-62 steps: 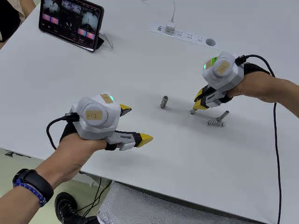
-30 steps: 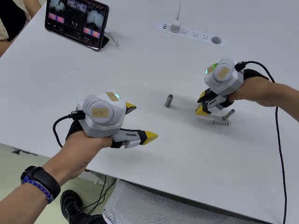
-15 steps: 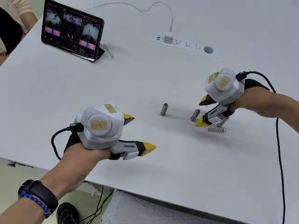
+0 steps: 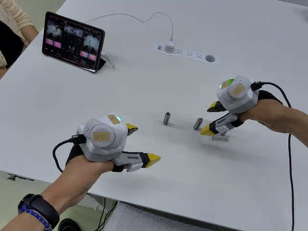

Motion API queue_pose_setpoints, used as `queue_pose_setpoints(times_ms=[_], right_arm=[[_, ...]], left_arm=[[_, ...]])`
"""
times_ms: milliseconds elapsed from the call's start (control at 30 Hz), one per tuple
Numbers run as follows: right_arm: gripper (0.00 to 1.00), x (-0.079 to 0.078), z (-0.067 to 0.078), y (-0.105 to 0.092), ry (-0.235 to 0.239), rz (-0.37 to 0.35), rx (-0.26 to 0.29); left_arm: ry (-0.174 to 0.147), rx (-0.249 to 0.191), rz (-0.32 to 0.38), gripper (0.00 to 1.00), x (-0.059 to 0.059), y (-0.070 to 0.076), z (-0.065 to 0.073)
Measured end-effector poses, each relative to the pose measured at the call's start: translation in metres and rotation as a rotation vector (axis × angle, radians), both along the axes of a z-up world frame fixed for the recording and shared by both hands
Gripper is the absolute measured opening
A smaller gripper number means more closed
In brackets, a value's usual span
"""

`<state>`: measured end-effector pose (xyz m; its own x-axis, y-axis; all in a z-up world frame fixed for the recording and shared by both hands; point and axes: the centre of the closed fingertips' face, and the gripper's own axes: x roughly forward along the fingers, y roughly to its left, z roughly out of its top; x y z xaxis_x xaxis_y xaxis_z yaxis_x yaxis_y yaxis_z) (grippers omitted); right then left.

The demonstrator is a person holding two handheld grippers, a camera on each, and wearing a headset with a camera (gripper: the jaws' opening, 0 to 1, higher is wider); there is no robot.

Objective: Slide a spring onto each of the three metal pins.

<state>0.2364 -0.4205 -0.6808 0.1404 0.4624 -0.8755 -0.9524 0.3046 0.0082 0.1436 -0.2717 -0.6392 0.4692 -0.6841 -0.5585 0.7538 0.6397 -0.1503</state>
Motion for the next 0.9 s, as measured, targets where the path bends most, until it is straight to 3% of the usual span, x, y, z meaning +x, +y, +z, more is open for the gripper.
queue_pose_setpoints(times_ms=[667,900], right_arm=[[0.54,-0.008,0.016,-0.012,-0.021,-0.130,0.111],[0.54,-0.006,0.028,-0.012,-0.037,-0.195,0.185]], left_arm=[[-0.016,-0.002,0.016,0.63,0.003,0.000,0.010],[-0.015,-0.005,0.020,0.63,0.003,-0.002,0.010]])
